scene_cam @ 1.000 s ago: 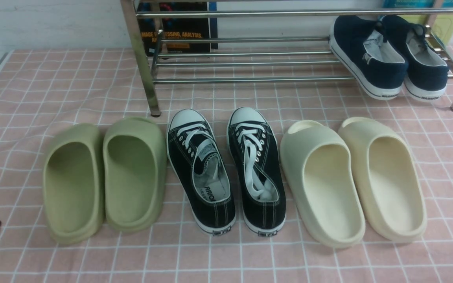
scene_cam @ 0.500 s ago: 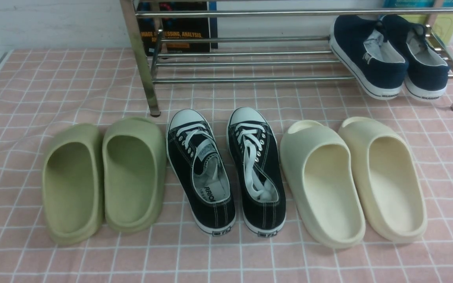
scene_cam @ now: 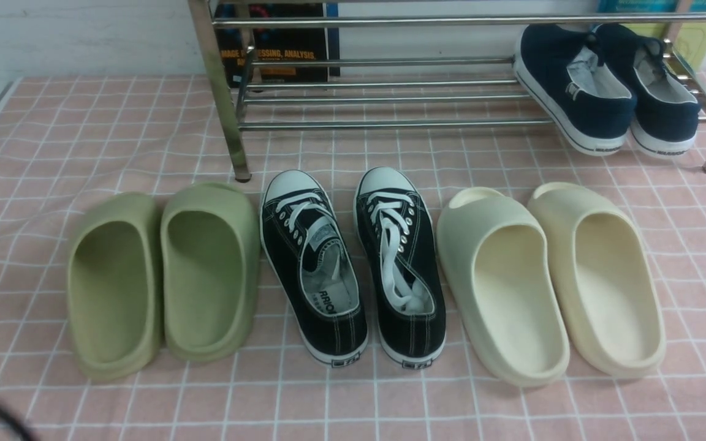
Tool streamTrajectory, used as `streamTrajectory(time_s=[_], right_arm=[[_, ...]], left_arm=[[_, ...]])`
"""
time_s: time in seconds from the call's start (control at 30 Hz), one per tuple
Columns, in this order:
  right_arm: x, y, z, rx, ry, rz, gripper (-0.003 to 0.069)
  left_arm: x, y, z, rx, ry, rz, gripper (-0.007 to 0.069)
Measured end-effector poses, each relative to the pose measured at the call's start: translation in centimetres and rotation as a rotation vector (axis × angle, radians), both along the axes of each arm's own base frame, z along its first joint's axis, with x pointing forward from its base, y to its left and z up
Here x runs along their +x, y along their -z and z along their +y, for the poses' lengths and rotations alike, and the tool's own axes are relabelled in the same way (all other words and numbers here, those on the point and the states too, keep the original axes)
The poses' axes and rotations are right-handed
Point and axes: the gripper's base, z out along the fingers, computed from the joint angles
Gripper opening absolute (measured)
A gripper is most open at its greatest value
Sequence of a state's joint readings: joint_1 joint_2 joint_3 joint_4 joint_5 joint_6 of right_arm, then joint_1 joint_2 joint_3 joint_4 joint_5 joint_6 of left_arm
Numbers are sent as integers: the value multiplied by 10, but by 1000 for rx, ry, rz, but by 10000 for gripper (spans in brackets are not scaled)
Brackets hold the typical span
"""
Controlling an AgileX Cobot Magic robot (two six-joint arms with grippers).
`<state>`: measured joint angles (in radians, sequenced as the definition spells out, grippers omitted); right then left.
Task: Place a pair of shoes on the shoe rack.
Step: Use the left arm to grab the shoe closest to it
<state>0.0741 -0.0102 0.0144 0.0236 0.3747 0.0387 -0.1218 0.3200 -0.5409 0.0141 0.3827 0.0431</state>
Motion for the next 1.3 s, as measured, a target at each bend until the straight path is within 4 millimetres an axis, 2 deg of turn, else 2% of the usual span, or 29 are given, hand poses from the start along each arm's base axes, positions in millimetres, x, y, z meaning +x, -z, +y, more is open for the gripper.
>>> streamTrajectory(time_s=[0.03, 0.1, 0.13, 0.2, 0.27, 0.33, 0.37, 0.4, 0.43, 0.5, 0.53, 0.6, 0.63, 0.67, 0.7, 0.73, 0.77, 0.8, 0.97, 1.13, 1.3], right_arm=[[0, 0, 0, 0, 0, 0, 208], [0, 0, 0, 0, 0, 0, 209], [0, 0, 0, 0, 0, 0, 209], [0, 0, 0, 0, 0, 0, 210], [0, 0, 0, 0, 0, 0, 213], [0, 0, 0, 0, 0, 0, 217], [0, 0, 0, 0, 0, 0, 217], [0, 0, 0, 0, 0, 0, 218], [0, 0, 0, 0, 0, 0, 218], [0, 0, 0, 0, 0, 0, 225], [0, 0, 0, 0, 0, 0, 225], [0, 0, 0, 0, 0, 0, 229], [0, 0, 0, 0, 0, 0, 229], [0, 0, 0, 0, 0, 0, 230], [0, 0, 0, 0, 0, 0, 231], [0, 0, 0, 0, 0, 0, 235], [0, 0, 0, 0, 0, 0, 235], [0, 0, 0, 0, 0, 0, 237], [0, 0, 0, 0, 0, 0, 237], [0, 0, 0, 1, 0, 0, 237], [0, 0, 0, 1, 0, 0, 237]], left_arm=[[19, 11, -2, 22, -2, 136, 239], [35, 21, -4, 15, -4, 248, 239], [51, 32, -7, -52, -12, 354, 239], [63, 40, -10, -103, -20, 431, 239], [87, 56, -17, -188, -25, 595, 239], [101, 62, -22, -221, -11, 686, 239], [103, 64, -23, -230, -11, 700, 239], [117, 66, -30, -261, 22, 777, 239], [118, 68, -30, -270, 22, 791, 239], [140, 67, -43, -314, 93, 878, 239], [142, 65, -44, -308, 108, 880, 239], [164, 62, -67, -296, 218, 937, 239], [164, 60, -69, -293, 228, 932, 239], [174, 58, -84, -261, 283, 936, 239], [175, 60, -89, -253, 295, 943, 239], [187, 59, -105, -220, 334, 928, 239], [188, 60, -111, -207, 349, 923, 239], [200, 62, -127, -166, 374, 899, 245], [225, 83, -158, -22, 413, 899, 316], [238, 104, -169, 105, 400, 940, 425], [246, 113, -168, 134, 320, 960, 450]])
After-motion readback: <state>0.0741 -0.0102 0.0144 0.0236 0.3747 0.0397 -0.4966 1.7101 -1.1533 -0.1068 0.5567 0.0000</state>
